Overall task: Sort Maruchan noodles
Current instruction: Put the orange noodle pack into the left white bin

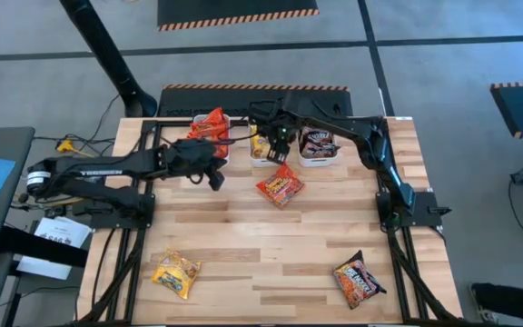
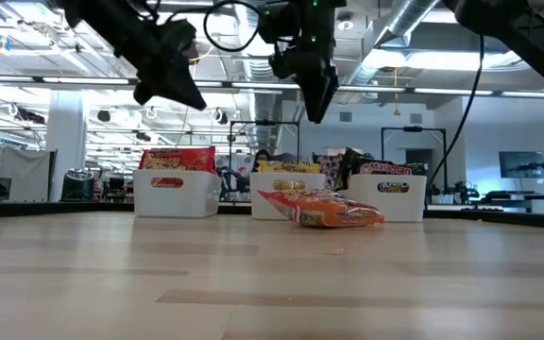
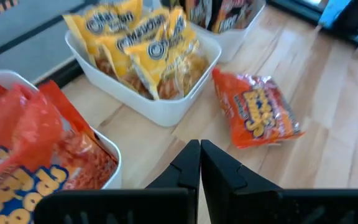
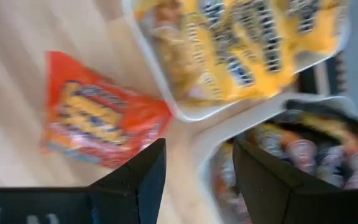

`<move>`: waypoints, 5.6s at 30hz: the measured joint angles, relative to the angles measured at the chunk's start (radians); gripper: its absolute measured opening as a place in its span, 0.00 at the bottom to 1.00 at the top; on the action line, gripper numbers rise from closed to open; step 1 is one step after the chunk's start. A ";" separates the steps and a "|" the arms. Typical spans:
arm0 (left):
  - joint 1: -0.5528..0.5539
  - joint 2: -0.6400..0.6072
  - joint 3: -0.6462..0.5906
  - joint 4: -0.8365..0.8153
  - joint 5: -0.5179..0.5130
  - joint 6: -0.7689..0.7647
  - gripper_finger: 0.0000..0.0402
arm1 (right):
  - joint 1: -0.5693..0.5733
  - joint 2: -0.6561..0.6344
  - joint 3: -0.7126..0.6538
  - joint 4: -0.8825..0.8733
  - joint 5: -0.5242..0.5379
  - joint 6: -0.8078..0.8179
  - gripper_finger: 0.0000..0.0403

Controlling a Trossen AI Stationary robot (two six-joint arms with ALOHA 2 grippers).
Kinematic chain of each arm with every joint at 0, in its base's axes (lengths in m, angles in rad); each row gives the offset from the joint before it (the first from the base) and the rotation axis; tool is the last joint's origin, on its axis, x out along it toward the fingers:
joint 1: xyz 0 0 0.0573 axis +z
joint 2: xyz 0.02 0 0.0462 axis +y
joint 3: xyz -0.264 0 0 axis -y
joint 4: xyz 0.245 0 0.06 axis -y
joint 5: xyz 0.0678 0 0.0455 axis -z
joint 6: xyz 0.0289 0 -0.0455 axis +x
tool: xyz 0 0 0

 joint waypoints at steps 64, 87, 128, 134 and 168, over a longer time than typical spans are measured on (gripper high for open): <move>-0.001 -0.189 0.000 -0.262 -0.001 0.046 0.00 | 0.246 -0.952 -1.517 1.204 -0.149 0.548 0.51; -0.001 -0.189 0.000 -0.263 -0.010 -0.035 0.00 | 0.102 -0.937 -1.516 1.275 -0.207 -0.072 0.58; -0.001 -0.189 0.000 -0.265 0.001 -0.159 0.00 | 0.114 -0.372 -1.334 1.338 -0.199 -0.004 0.46; 0.000 -0.189 0.000 -0.265 0.000 -0.173 0.00 | 0.121 -0.372 -1.337 1.346 -0.205 0.065 0.19; 0.002 -0.182 0.000 -0.256 0.050 -0.497 0.43 | 0.184 -0.360 -1.118 1.204 -0.246 -0.044 0.01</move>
